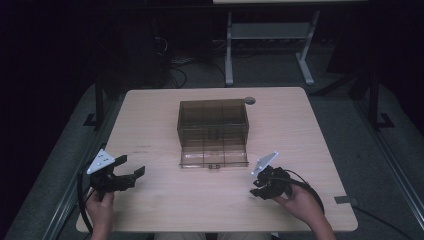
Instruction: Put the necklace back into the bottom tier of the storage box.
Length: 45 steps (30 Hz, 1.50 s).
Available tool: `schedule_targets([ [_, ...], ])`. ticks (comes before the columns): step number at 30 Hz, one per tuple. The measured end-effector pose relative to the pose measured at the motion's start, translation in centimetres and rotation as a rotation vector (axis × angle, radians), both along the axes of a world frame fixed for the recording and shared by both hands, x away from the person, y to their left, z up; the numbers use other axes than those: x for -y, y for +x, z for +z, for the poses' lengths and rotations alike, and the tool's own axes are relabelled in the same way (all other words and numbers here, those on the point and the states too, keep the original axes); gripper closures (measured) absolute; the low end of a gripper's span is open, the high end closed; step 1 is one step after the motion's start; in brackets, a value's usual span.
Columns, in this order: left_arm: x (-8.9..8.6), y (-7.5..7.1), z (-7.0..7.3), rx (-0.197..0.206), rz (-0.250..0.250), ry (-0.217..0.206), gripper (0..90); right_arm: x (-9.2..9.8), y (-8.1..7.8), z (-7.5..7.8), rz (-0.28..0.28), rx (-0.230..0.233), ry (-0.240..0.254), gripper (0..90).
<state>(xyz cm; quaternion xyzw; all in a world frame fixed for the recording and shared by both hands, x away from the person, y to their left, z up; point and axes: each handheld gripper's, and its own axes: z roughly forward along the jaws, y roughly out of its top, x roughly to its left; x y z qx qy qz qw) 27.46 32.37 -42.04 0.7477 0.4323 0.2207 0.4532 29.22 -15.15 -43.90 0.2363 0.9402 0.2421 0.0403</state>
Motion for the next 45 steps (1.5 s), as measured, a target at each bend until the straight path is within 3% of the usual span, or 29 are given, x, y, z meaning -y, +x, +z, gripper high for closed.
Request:
schedule_targets([
  [22, 0.13, 0.0, -0.02, 0.004, -0.004, 0.003, 16.3, -0.15, 0.04, -0.82, -0.002, -0.017, -0.03, 66.4],
  [33, 0.19, 0.0, -0.02, -0.001, -0.006, 0.001, 16.3, -0.13, -0.04, -0.86, -0.006, -0.029, -0.018, 83.1],
  [45, 0.19, 0.03, 0.01, 0.001, -0.009, 0.007, 16.3, -0.01, -0.13, -0.89, -0.016, -0.019, -0.015, 87.2],
])
